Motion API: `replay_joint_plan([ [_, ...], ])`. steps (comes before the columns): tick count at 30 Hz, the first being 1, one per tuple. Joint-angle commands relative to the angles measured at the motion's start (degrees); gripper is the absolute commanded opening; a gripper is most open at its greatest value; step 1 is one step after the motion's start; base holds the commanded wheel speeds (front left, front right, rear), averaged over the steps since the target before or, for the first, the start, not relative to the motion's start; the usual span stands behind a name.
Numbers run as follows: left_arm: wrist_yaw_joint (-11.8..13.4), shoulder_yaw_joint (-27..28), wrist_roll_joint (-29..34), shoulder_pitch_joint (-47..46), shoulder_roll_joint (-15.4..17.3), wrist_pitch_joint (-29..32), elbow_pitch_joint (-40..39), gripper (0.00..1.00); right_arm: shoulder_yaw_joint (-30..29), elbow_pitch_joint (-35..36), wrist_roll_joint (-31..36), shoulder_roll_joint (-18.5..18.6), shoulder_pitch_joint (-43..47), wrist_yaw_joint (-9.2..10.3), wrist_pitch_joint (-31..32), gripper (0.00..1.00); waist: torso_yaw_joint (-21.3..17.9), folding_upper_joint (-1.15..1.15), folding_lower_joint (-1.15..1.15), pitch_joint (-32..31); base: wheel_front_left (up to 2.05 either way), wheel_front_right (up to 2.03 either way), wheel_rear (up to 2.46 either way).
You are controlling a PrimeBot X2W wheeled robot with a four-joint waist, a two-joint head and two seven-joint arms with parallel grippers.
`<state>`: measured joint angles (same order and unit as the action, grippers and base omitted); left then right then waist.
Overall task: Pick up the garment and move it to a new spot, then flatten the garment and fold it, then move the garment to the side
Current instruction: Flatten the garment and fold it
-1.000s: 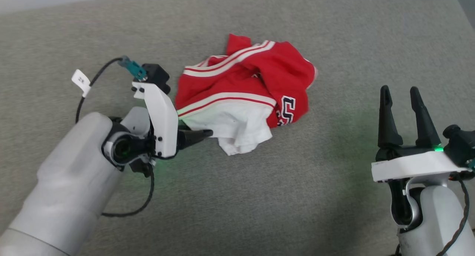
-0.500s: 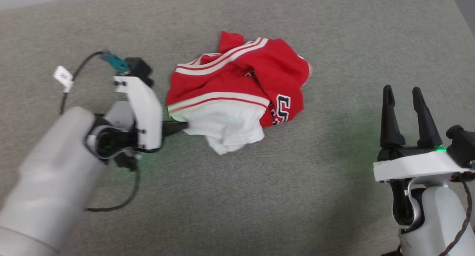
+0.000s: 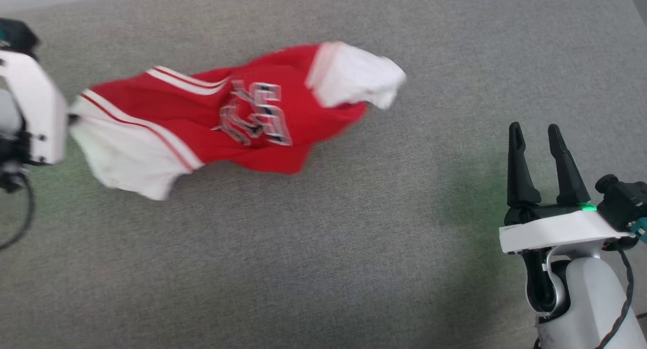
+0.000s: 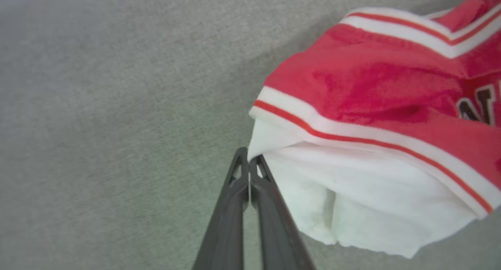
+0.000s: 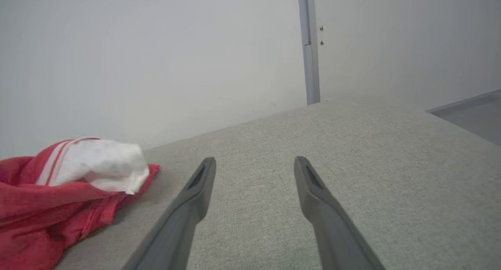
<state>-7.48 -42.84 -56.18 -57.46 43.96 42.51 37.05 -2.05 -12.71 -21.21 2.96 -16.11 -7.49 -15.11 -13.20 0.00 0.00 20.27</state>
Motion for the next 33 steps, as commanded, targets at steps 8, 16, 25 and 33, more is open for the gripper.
replay_joint_plan([
  [8, 1.35, -4.70, 11.56, -5.24, 3.41, -4.87, 5.33, 0.00, -0.49, 0.32, -0.77, 0.01, -0.40, 0.00, -0.03, 1.00, -2.12, 0.00, 0.00, 1.76, 0.00, 0.00, 0.00],
  [16, 0.64, -5.00, 11.11, -4.37, 1.42, -9.83, 11.11, 0.02, -0.74, 0.39, -0.32, 0.00, -0.50, 0.00, -0.03, 1.00, -1.96, 0.00, 0.00, 1.91, 0.00, 0.00, 0.00],
  [25, 0.08, -4.30, 9.25, -4.12, -2.19, -20.13, 11.92, 1.00, 1.32, -1.01, 2.88, 0.00, -1.23, 0.00, -0.03, 1.00, 1.50, 0.00, 0.00, -0.48, 0.00, 0.00, 0.00],
  [33, 0.81, -2.48, 6.54, 4.90, -7.37, -38.24, 8.02, 1.00, 9.38, -7.37, 5.70, 5.86, -5.23, 0.00, 4.24, 1.00, 6.27, 0.00, 0.00, -3.97, 0.00, 0.00, 0.00],
])
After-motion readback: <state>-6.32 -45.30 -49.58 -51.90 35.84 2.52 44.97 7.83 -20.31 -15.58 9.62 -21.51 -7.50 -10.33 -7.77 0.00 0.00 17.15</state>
